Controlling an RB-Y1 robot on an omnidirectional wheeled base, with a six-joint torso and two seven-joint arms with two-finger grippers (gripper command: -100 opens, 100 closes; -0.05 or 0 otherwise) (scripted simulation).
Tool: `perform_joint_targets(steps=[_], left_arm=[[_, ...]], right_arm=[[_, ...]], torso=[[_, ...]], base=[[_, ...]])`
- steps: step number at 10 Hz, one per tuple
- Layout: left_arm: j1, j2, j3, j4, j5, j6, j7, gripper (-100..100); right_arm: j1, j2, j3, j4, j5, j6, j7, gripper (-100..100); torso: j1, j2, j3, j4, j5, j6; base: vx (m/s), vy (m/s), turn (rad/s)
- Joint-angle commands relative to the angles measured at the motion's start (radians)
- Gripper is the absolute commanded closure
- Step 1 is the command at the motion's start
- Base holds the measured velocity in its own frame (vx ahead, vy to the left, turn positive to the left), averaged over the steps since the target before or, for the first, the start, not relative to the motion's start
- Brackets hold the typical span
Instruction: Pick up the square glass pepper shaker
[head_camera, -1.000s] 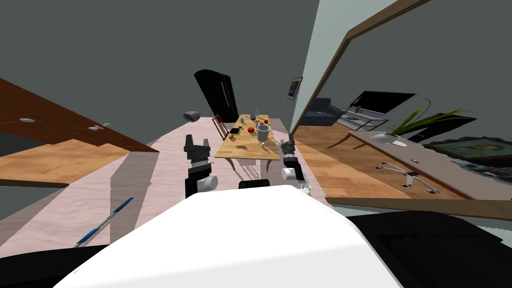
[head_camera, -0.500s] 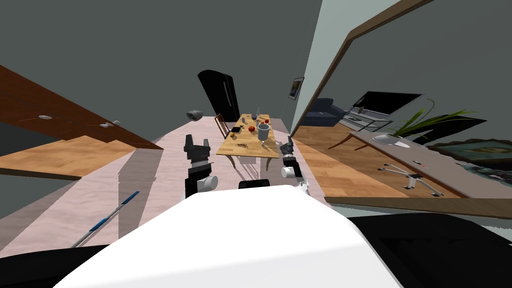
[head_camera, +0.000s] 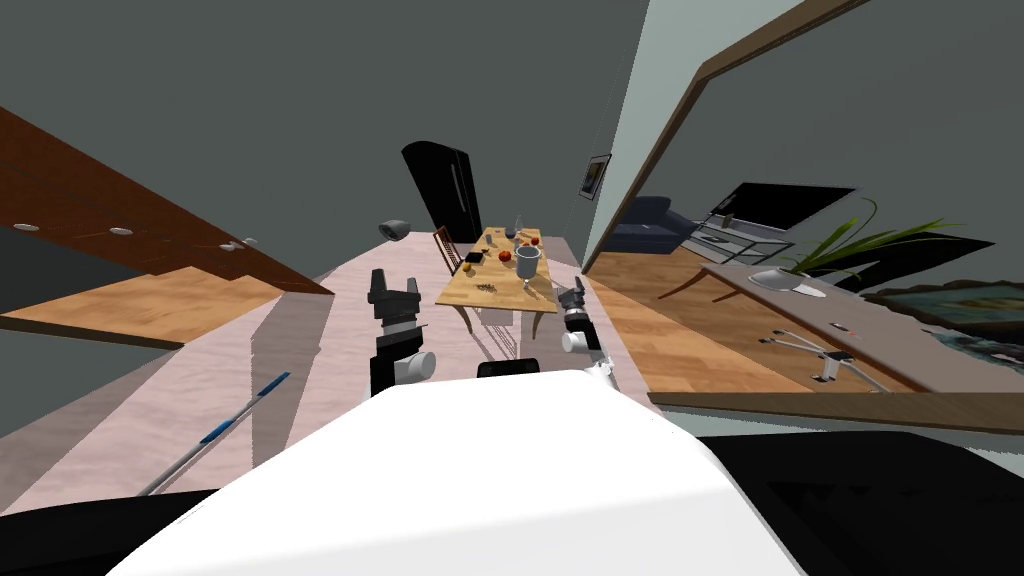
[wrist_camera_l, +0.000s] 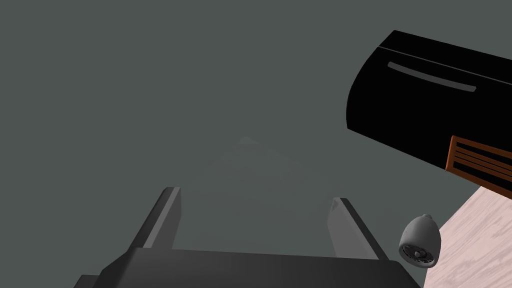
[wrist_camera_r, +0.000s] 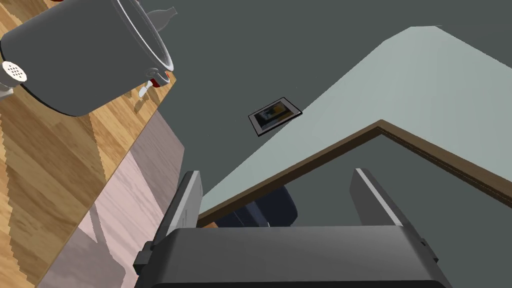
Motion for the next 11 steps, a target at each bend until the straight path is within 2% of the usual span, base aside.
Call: perform_joint_targets(steps=[1,2,3,4,5,6,7,8,9,10,11], left_arm=[[0.0,0.0,0.0,0.0,0.0,0.0,0.0,0],[0.0,0.0,0.0,0.0,0.0,0.0,0.0,0],[0.0,0.0,0.0,0.0,0.0,0.0,0.0,0],[0.0,0.0,0.0,0.0,0.0,0.0,0.0,0],[0.0,0.0,0.0,0.0,0.0,0.0,0.0,0],[0.0,0.0,0.0,0.0,0.0,0.0,0.0,0],[0.0,0.0,0.0,0.0,0.0,0.0,0.0,0],[0.0,0.0,0.0,0.0,0.0,0.0,0.0,0],[0.0,0.0,0.0,0.0,0.0,0.0,0.0,0],[0.0,0.0,0.0,0.0,0.0,0.0,0.0,0],[0.0,0.0,0.0,0.0,0.0,0.0,0.0,0]], right_arm=[[-0.026,-0.001,-0.008,0.05,-0.025,0.015,-0.05,-100],[-0.026,-0.001,-0.008,0.059,-0.025,0.015,-0.065,-100],[-0.05,-0.001,-0.016,0.095,-0.048,0.024,-0.099,-100],[-0.05,-0.001,-0.016,0.113,-0.048,0.024,-0.117,-100],[-0.074,-0.002,-0.023,0.15,-0.07,0.033,-0.152,-100],[-0.074,-0.002,-0.023,0.168,-0.07,0.033,-0.17,-100],[-0.1,-0.003,-0.029,0.197,-0.093,0.042,-0.202,-100],[-0.1,-0.003,-0.029,0.219,-0.093,0.042,-0.222,-100],[-0.126,-0.003,-0.035,0.246,-0.115,0.05,-0.251,-100],[-0.126,-0.003,-0.035,0.271,-0.115,0.05,-0.272,-100],[-0.126,-0.003,-0.035,0.279,-0.115,0.05,-0.272,-100]], torso=[[0.0,0.0,0.0,0.0,0.0,0.0],[0.0,0.001,0.0,0.0,0.0,0.0],[0.0,0.0,0.0,0.0,0.0,0.0],[0.0,0.0,0.0,0.0,0.0,0.0],[0.0,-0.001,0.0,0.0,0.0,0.0],[0.0,0.0,0.0,0.0,0.0,0.0],[0.0,-0.001,0.0,0.0,0.0,0.0],[0.001,-0.001,-0.001,0.0,0.0,0.0],[0.0,-0.002,-0.001,0.0,0.0,0.0],[0.0,-0.002,-0.001,0.0,0.0,0.0],[0.0,-0.002,-0.001,0.0,0.0,0.0]], base=[[-0.077,-0.018,0.061],[-0.066,-0.012,0.026],[-0.069,-0.009,0.043],[-0.055,-0.01,0.03],[-0.064,-0.01,0.048],[-0.053,-0.006,0.024],[-0.05,0.0,0.041],[-0.042,-0.003,0.027],[-0.043,-0.004,0.05],[-0.034,-0.002,0.023],[-0.015,0.0,-0.008]])
